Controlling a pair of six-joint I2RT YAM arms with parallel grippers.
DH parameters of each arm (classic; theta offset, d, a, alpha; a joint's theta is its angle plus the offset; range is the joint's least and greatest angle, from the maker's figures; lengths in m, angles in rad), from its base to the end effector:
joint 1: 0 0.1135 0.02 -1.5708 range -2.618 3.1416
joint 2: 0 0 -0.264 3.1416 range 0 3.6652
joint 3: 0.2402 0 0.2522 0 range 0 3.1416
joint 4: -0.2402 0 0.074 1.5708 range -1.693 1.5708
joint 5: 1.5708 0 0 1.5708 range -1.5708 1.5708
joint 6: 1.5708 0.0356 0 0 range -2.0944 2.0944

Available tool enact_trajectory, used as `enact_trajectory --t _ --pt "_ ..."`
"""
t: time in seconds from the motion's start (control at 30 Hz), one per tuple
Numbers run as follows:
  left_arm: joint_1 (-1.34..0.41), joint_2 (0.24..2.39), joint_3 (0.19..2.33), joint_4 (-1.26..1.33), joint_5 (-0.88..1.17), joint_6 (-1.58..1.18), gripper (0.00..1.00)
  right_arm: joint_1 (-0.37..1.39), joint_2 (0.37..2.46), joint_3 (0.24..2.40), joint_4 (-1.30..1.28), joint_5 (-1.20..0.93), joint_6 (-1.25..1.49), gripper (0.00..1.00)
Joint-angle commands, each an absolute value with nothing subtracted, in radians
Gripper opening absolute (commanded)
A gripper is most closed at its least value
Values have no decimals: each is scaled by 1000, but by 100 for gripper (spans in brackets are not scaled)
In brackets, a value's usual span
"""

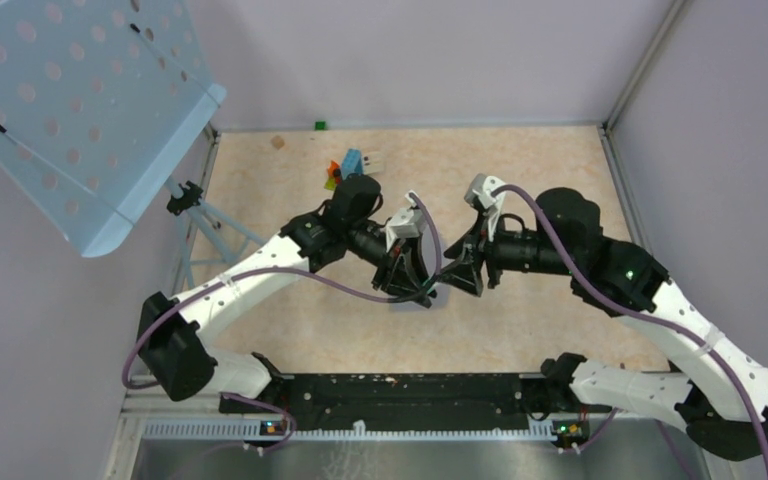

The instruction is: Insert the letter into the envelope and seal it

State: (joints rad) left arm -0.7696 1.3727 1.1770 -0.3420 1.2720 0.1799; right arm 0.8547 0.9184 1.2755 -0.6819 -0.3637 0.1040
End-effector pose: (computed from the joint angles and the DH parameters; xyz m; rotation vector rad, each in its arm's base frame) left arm 0.1864 -0.2280 0.3403 1.5975 1.3427 -1.6772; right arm 0.1020 0.1365 0.4309 -0.9705 1.7485 0.9804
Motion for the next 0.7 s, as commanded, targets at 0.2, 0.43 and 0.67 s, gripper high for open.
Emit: enact_trajectory --t 0.2,0.43,0.67 --pt "-761 1388 1219 -316 1377 144 0 854 928 1250 -634 -471 83 47" --pt "-756 1391 1223 -303 1389 136 0 854 937 1235 -632 -503 89 44" --pt "-752 1397 1223 -295 1392 130 0 854 944 1234 -640 -503 86 40"
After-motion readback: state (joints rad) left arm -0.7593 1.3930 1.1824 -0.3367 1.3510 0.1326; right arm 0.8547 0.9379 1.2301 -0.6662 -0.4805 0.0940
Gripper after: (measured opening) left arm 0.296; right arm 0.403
